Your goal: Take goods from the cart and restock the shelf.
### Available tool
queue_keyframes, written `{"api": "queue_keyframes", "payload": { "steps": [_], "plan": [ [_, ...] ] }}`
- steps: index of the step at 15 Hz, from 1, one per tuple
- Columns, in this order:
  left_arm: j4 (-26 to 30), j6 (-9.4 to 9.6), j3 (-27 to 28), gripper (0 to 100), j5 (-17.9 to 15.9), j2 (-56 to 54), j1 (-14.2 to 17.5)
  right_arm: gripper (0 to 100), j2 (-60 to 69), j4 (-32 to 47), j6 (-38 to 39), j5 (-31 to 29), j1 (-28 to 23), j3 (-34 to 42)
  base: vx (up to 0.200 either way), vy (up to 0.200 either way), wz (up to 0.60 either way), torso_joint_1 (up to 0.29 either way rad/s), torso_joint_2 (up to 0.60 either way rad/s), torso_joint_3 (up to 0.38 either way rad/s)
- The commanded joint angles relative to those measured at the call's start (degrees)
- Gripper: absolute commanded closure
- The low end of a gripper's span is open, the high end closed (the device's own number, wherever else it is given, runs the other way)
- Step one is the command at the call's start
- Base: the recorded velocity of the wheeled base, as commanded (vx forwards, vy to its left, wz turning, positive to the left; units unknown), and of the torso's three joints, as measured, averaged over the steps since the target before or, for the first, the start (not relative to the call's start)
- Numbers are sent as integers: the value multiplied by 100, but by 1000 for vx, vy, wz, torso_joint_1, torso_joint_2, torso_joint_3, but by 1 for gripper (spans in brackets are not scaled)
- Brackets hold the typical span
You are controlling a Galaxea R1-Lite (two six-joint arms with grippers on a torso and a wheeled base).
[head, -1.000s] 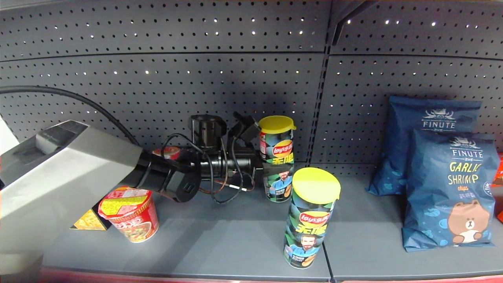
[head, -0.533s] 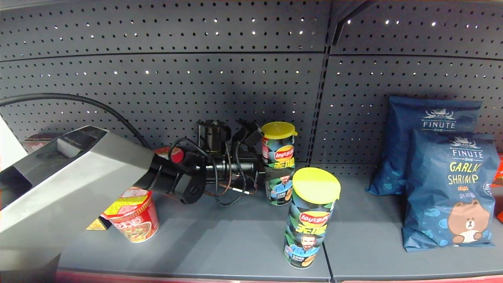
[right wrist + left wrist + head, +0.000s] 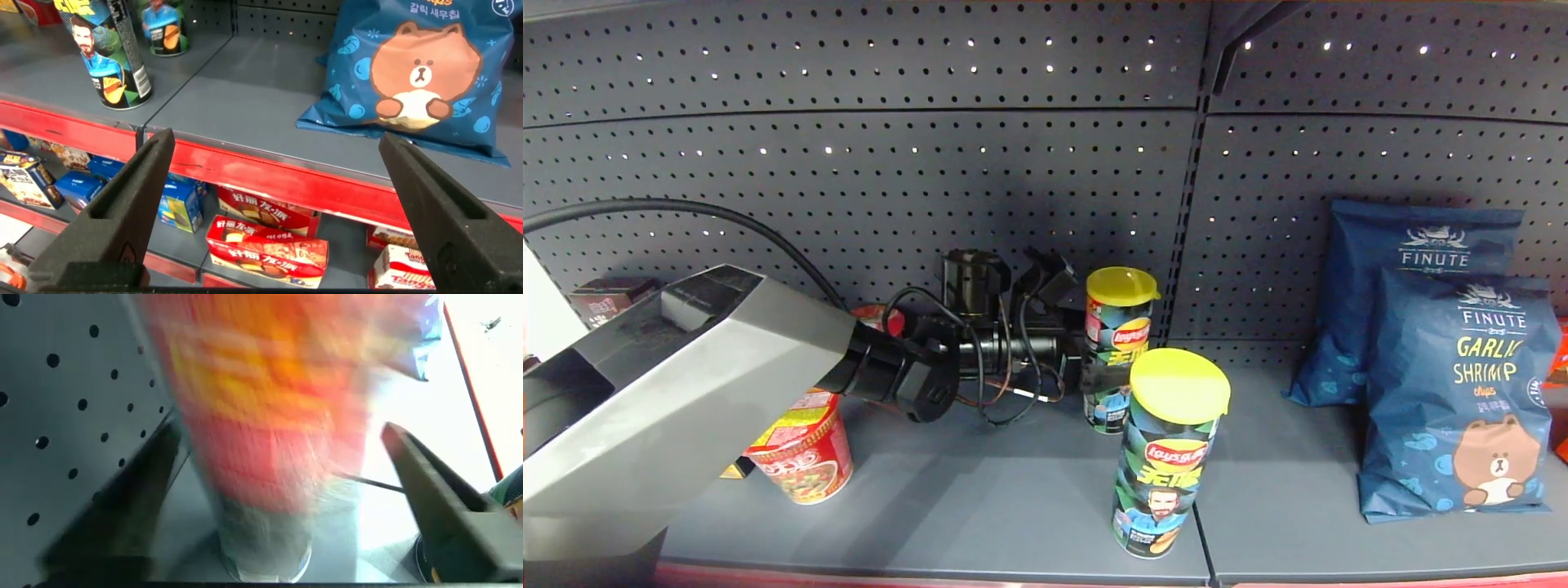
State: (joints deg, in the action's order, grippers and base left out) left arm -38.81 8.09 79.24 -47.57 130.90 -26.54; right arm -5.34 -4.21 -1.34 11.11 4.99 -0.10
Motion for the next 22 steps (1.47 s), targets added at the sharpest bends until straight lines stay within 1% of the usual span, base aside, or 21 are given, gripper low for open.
{"api": "queue_keyframes", "payload": {
  "steps": [1,3,4,6,7,9,11,14,15,16,17,18,19,20,21,22],
  "plan": [
    [-3,8,-14,0,2,-30,0,0,-2,-1,-7,-3,2,1,0,0,0,0,0,0],
    [-3,8,-23,0,2,-47,0,0,-11,-1,-7,6,2,1,0,0,0,0,0,0],
    [-12,43,-93,0,2,-109,26,0,-2,-1,-7,6,2,1,0,0,0,0,0,0],
    [-12,219,-313,0,2,-320,87,0,-11,-1,-7,6,2,1,0,0,0,0,0,0],
    [-21,254,-462,0,2,-460,96,0,-2,7,-7,6,2,1,0,0,0,0,0,0],
    [-47,263,-761,0,19,-706,105,0,-2,-1,2,6,2,1,0,0,0,0,0,0],
    [-82,272,-1271,0,28,-1111,202,0,-11,7,11,6,2,1,0,0,0,0,0,0],
    [-91,289,-1789,0,72,-1585,254,0,-2,-1,11,-3,2,1,0,0,0,0,0,0],
    [-82,614,-2079,0,310,-1796,351,0,-2,-1,11,-3,2,1,0,0,0,0,0,0],
    [-91,825,-2290,0,459,-1902,430,0,-2,7,11,6,2,1,0,0,0,0,0,0],
    [-100,966,-2571,0,538,-2060,509,0,-2,-1,20,6,2,1,0,0,0,0,0,0],
    [-109,1036,-2958,0,547,-2341,615,0,-2,-1,-7,-3,2,1,0,0,0,0,0,0],
    [-109,1027,-3046,0,564,-2438,624,0,-11,-1,-15,-12,2,1,0,0,0,0,0,0],
    [-100,904,-3213,0,934,-2807,624,0,-11,34,20,-91,-6,-8,0,0,0,0,0,0],
    [-56,650,-3310,0,1241,-3159,588,0,-55,131,20,-276,-112,-52,0,0,0,0,0,0],
    [-3,316,-3450,0,1514,-3589,509,0,-345,271,11,-346,-209,-351,0,0,0,0,0,0]
  ]
}}
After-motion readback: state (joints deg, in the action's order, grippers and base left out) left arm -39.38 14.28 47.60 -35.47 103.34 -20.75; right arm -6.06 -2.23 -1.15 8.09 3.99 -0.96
